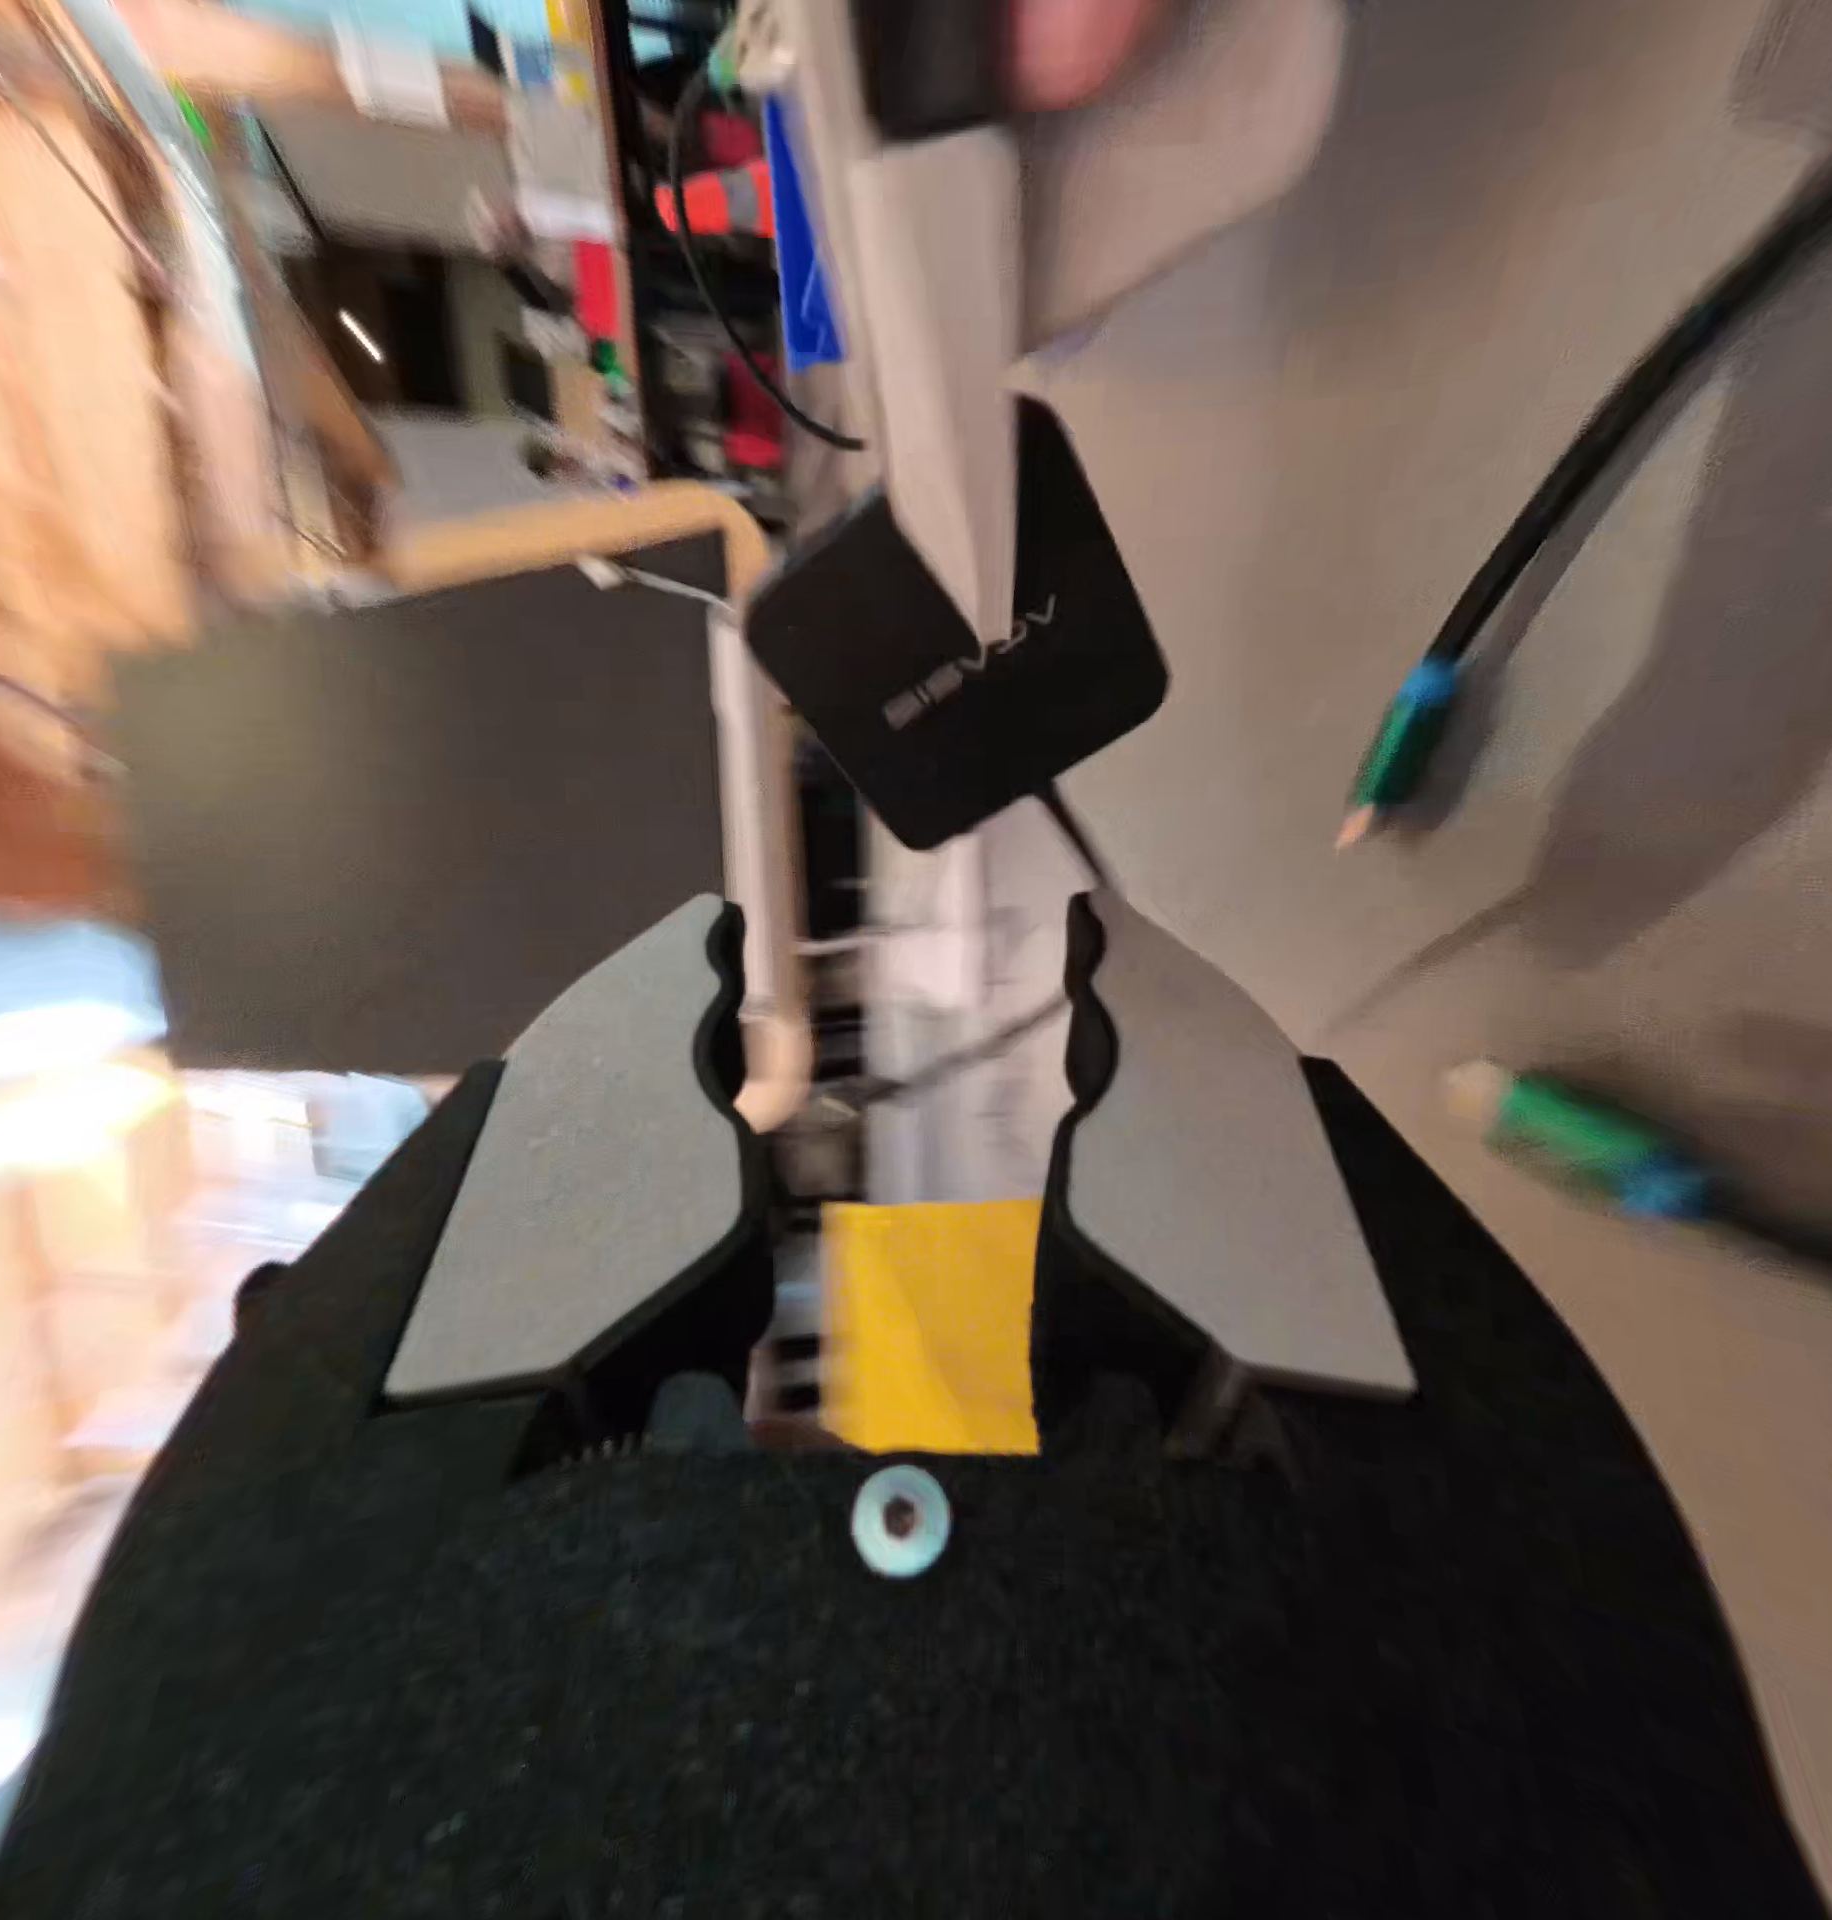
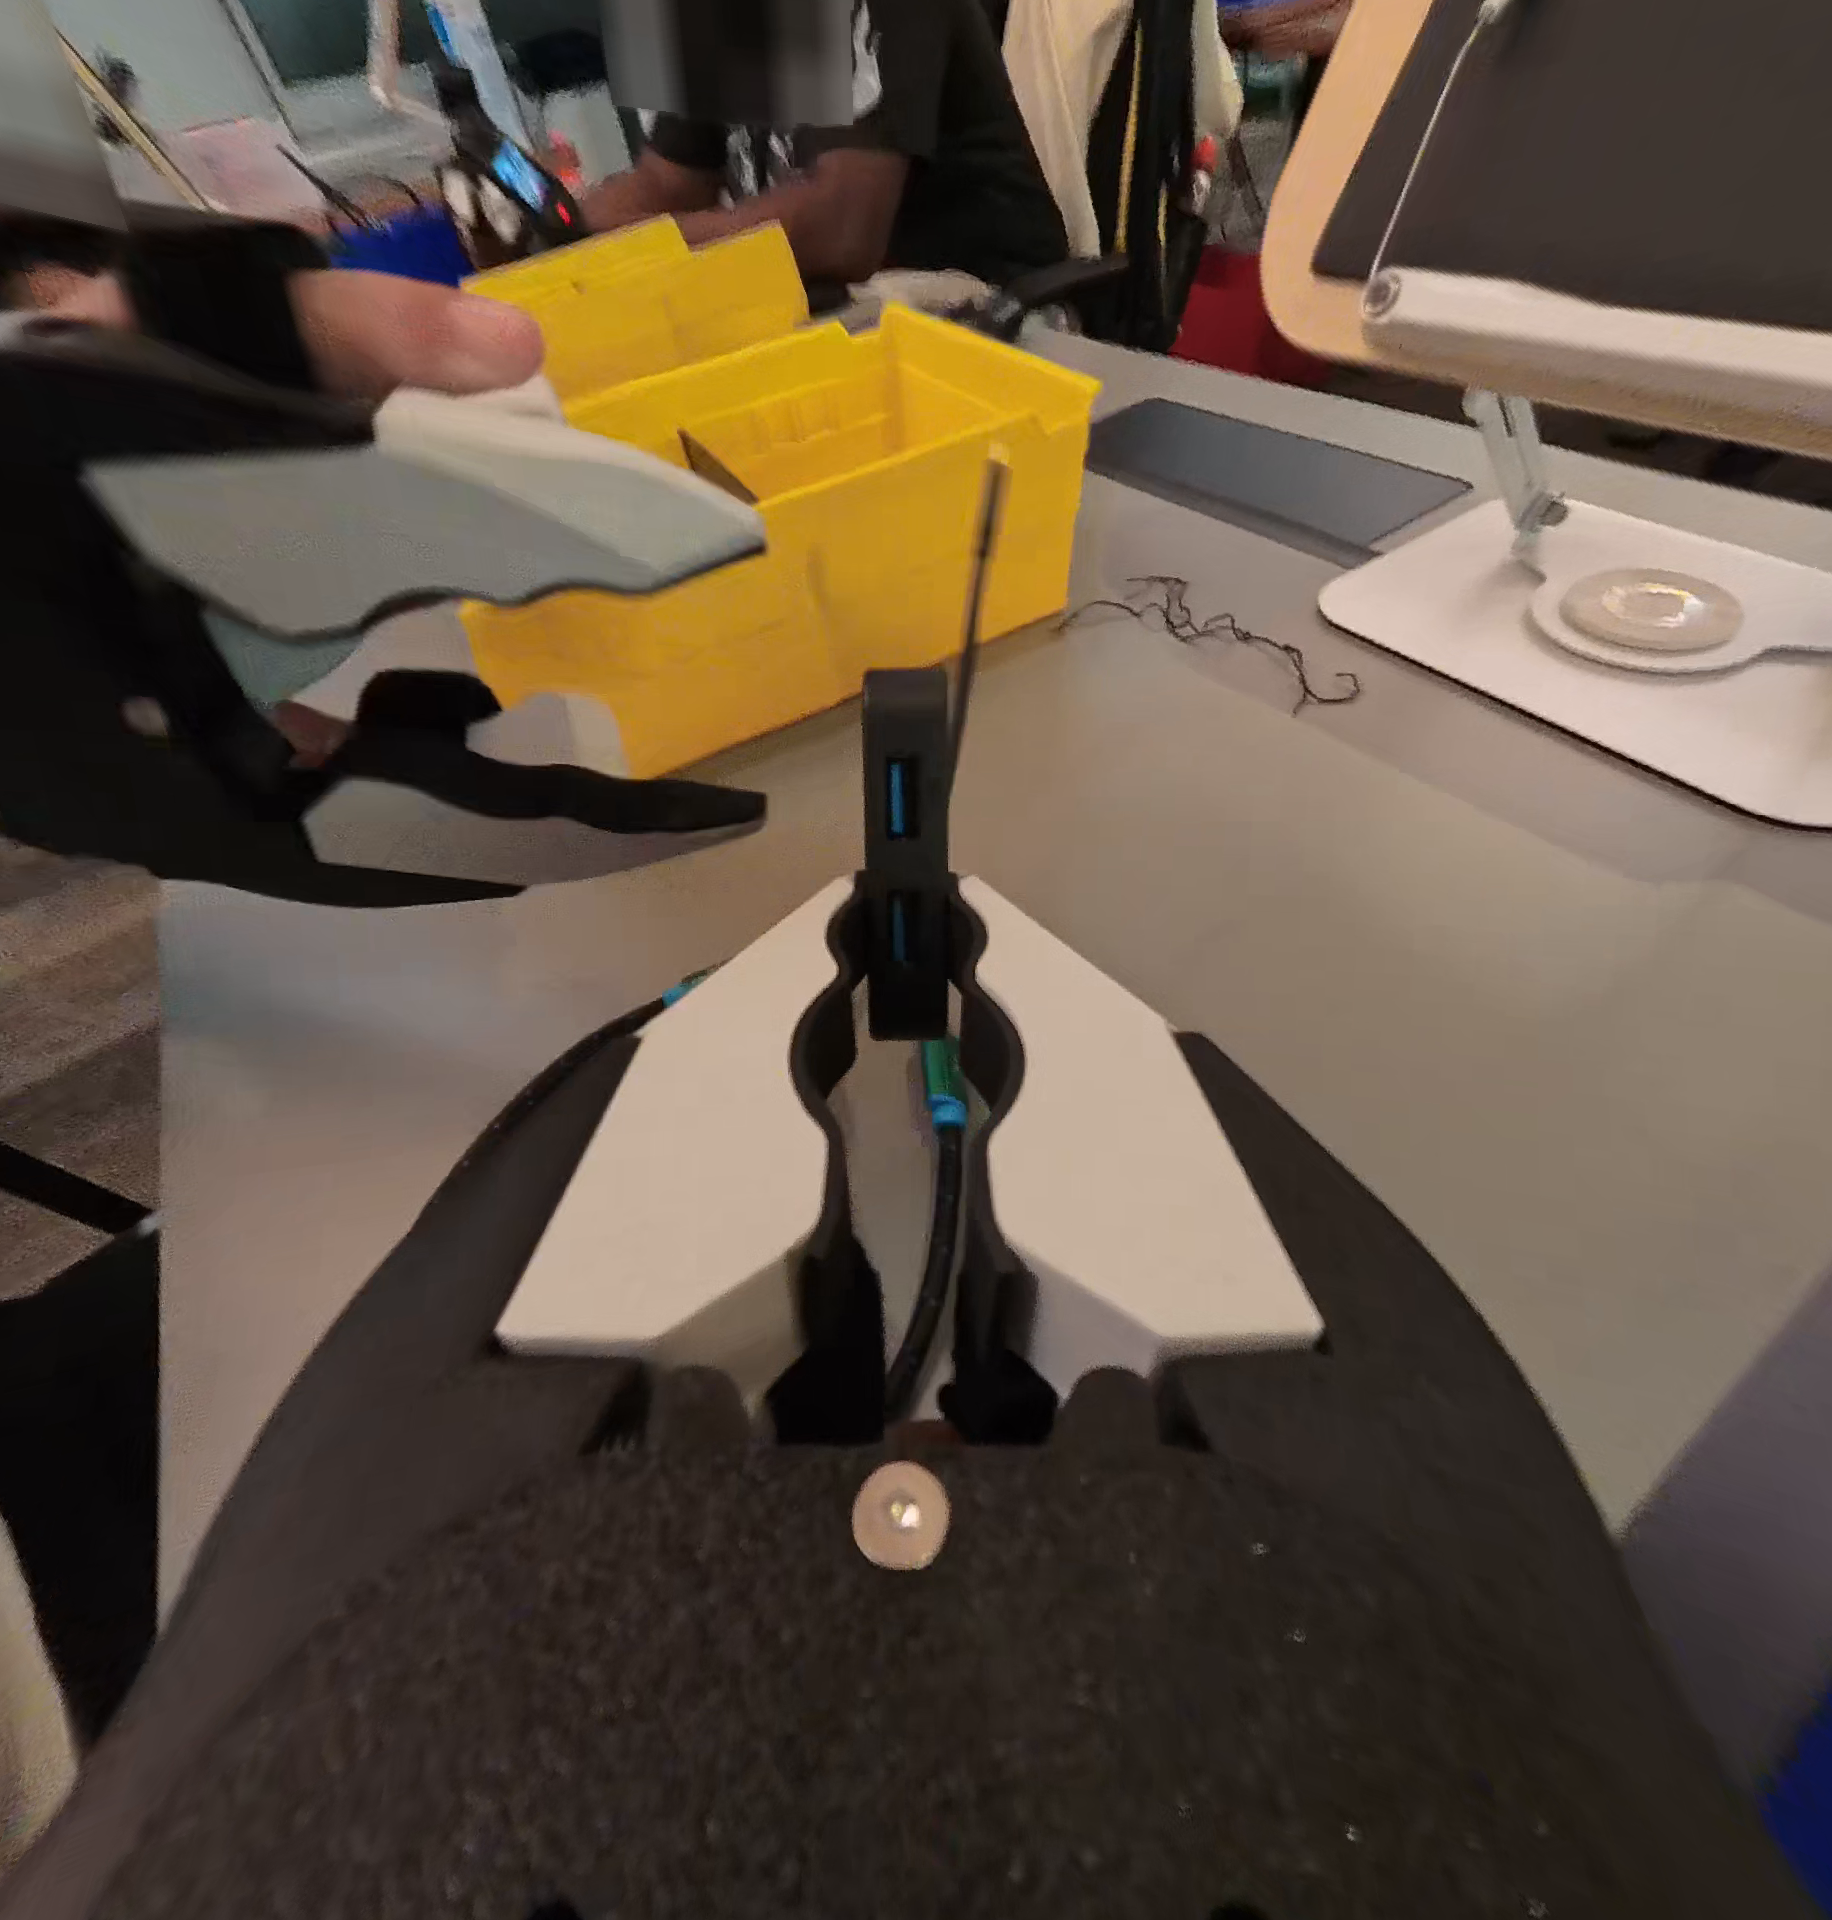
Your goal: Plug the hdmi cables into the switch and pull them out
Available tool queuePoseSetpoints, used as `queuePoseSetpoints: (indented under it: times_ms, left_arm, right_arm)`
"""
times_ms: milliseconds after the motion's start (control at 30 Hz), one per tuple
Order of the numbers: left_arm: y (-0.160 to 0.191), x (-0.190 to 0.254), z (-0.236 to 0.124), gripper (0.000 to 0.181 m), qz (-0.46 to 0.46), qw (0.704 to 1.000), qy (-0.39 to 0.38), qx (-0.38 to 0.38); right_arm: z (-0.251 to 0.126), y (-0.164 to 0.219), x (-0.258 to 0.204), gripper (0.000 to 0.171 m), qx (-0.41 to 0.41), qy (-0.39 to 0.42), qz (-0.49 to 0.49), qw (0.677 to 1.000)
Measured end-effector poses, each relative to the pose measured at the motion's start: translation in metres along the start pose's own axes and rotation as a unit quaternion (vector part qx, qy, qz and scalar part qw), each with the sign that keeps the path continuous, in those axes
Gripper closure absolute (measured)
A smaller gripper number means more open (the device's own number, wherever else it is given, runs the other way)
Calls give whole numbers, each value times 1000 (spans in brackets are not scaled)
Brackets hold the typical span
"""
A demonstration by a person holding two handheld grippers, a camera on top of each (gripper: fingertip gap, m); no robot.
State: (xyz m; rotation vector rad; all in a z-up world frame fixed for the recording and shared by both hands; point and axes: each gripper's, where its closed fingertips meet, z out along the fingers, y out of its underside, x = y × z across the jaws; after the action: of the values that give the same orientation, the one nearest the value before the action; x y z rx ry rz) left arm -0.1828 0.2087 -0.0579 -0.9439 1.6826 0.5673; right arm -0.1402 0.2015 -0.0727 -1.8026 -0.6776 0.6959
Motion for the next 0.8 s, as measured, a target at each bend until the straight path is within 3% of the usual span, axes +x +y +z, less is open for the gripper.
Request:
queuePoseSetpoints:
  times_ms: [33,100,133,233,267,333,400,500,567,667,733,800]
  left_arm:
    - [1,9,-2,118,-114,992,49,8]
    - [0,24,-6,113,-341,930,136,28]
    - [-11,31,-12,106,-445,873,190,68]
    - [-41,22,-36,117,-655,654,287,246]
    - [-42,15,-42,122,-682,600,292,300]
    - [-31,0,-43,124,-715,541,257,361]
    - [-30,-15,-52,125,-705,528,215,422]
    - [-52,-21,-69,121,-652,558,212,467]
    - [-65,-19,-72,121,-635,578,222,461]
    - [-67,-25,-77,130,-646,568,205,467]
    - [-63,-25,-77,143,-648,581,186,456]
    - [-63,-25,-79,142,-651,582,177,453]
  right_arm:
    - [-4,-2,0,159,27,-16,4,999]
    - [-14,-9,-1,159,85,-37,3,996]
    - [-19,-13,-1,159,109,-44,2,993]
    - [-35,-29,-6,159,186,-70,3,980]
    - [-40,-33,-10,159,206,-86,10,975]
    - [-47,-41,-16,159,239,-120,28,963]
    - [-57,-51,-31,159,276,-186,59,941]
    - [-59,-54,-51,159,293,-238,66,924]
    - [-54,-49,-65,159,278,-259,51,923]
    - [-45,-40,-82,159,251,-276,23,928]
    - [-45,-40,-86,159,254,-282,21,925]
    - [-43,-38,-89,159,250,-284,15,926]
